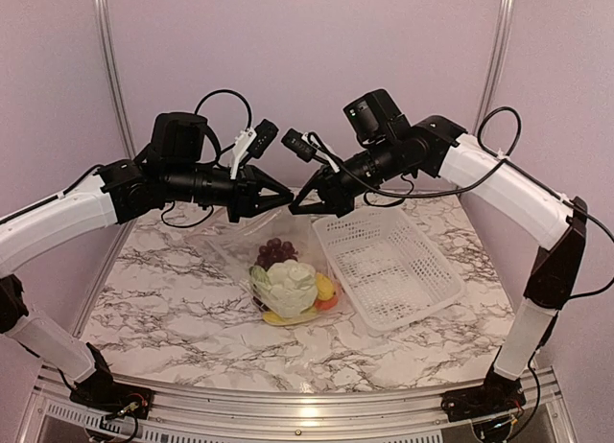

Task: Place the food in the zip-top bag and seal the zipper
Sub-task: Hold the zipper food storage bag at the center of the board, then zip the zipper of the food storage bag.

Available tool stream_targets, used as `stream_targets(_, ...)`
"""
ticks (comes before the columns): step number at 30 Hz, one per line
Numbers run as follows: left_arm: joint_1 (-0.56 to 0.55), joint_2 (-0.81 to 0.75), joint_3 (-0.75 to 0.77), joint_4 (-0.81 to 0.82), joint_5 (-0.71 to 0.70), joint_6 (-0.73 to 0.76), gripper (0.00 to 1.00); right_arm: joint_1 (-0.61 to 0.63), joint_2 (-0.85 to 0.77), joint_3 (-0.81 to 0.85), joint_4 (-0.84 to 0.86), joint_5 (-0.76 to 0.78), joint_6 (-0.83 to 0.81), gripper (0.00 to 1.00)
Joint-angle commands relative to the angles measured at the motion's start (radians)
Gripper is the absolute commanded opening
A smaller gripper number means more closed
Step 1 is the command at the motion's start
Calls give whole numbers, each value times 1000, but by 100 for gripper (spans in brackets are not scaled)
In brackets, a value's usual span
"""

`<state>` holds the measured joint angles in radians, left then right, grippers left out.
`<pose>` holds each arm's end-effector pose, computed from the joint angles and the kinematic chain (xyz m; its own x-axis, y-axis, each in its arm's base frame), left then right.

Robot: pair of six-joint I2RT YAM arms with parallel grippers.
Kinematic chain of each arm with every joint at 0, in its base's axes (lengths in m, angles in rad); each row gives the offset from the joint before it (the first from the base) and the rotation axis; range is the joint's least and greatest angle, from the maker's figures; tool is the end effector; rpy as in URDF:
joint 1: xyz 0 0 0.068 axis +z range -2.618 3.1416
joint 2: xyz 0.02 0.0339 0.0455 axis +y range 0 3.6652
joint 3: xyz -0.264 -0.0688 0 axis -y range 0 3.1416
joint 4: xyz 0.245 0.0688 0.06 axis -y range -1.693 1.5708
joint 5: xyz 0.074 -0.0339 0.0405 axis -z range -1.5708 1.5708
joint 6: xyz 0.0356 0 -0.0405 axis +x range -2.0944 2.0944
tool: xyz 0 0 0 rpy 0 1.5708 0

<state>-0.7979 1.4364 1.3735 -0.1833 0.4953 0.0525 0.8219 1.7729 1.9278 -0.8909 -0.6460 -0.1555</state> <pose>0.2218 -0.2517 0.3939 -0.1200 0.1892 -0.9746 0.9593 0.2748 -0.0648 0.2442 0.2942 0.4004 -0.3139 -0.5194 -0.7948 -0.9487 0.1381 0.2845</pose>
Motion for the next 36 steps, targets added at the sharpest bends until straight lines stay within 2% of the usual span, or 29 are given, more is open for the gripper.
stream_targets(1,1,4,8,15,11,2,8,6,-41,37,14,35,-11,0)
stream_targets(7,2,-13,-16,-6,-7,18,8,-12,-66,21,29,91,-28,0)
stream_targets(20,57,-163,-190,-21,-30,-10,9,-178,-153,-124,148,-1,25,0)
stream_targets(30,93,-271,-306,-56,-58,0,8,-274,-157,-145,161,-1,35,0)
stream_targets(36,101,-311,-349,-76,-75,11,9,-287,-146,-140,166,-3,40,0)
